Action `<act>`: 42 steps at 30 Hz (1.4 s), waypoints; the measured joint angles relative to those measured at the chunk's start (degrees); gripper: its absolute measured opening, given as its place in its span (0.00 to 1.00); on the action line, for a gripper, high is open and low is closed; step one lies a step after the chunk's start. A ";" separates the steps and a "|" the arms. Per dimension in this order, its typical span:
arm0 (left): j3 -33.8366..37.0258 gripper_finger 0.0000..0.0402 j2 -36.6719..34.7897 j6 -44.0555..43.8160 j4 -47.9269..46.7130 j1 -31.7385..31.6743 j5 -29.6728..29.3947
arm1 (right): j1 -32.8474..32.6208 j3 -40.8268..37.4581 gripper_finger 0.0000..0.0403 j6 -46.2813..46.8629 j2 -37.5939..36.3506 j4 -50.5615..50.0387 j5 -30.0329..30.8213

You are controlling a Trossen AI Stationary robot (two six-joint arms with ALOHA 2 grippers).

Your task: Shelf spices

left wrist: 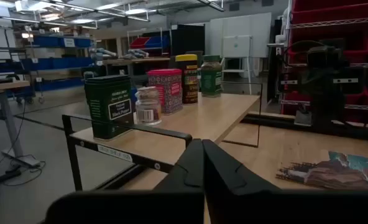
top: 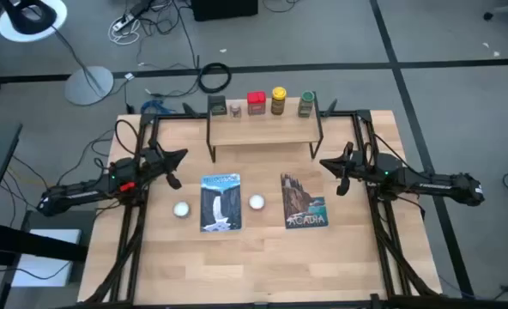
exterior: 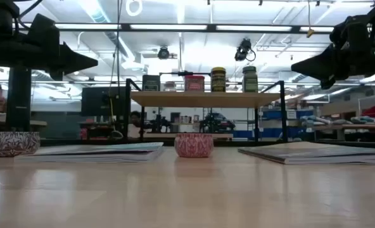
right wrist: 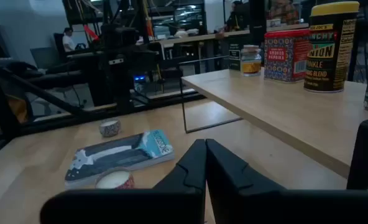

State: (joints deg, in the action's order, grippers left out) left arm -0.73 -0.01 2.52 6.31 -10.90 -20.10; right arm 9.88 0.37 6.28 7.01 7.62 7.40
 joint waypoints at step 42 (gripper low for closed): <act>0.01 0.00 0.00 0.00 0.00 0.01 0.00 | -0.01 0.01 0.03 -4.44 0.00 0.92 0.00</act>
State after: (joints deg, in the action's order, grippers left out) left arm -0.72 -0.01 2.52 6.31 -10.89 -20.10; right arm 9.87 0.38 1.85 7.01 8.54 7.40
